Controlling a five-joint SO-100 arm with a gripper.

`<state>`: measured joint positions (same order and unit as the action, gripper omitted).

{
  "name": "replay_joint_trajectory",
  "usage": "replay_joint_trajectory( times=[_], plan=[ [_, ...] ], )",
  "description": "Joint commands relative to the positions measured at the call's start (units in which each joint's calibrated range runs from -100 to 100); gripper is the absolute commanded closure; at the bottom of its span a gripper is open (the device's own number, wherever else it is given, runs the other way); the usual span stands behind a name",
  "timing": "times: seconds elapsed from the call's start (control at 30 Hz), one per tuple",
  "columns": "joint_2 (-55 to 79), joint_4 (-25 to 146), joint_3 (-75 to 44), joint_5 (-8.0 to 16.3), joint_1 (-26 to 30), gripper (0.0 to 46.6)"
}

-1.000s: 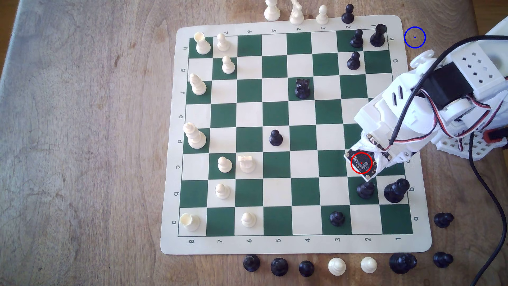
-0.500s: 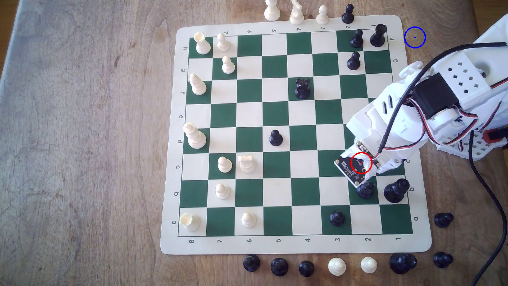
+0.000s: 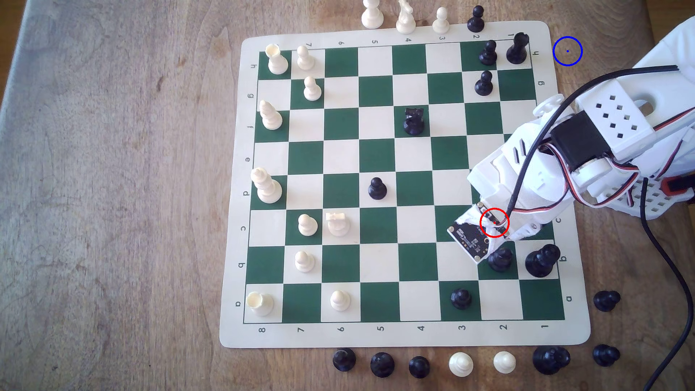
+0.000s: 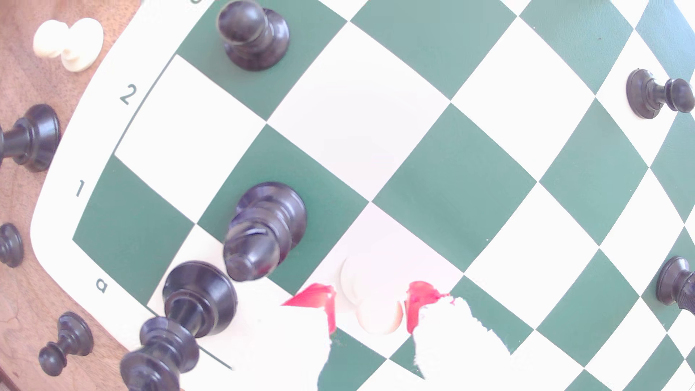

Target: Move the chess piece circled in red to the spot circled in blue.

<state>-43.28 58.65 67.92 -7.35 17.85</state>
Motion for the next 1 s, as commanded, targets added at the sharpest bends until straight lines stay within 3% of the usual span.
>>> replay_joint_trajectory(
  times=[0.0, 0.67, 0.87, 0.97],
  plan=[
    [1.3, -2.4, -1.1, 0.0, -0.4, 35.4],
    [3.3, -1.6, -3.1, -0.3, -0.4, 38.4],
    [3.5, -0.6, -3.7, -0.3, 0.0, 45.4],
    [3.5, 0.7, -4.9, -0.2, 0.1, 46.3]
  ],
)
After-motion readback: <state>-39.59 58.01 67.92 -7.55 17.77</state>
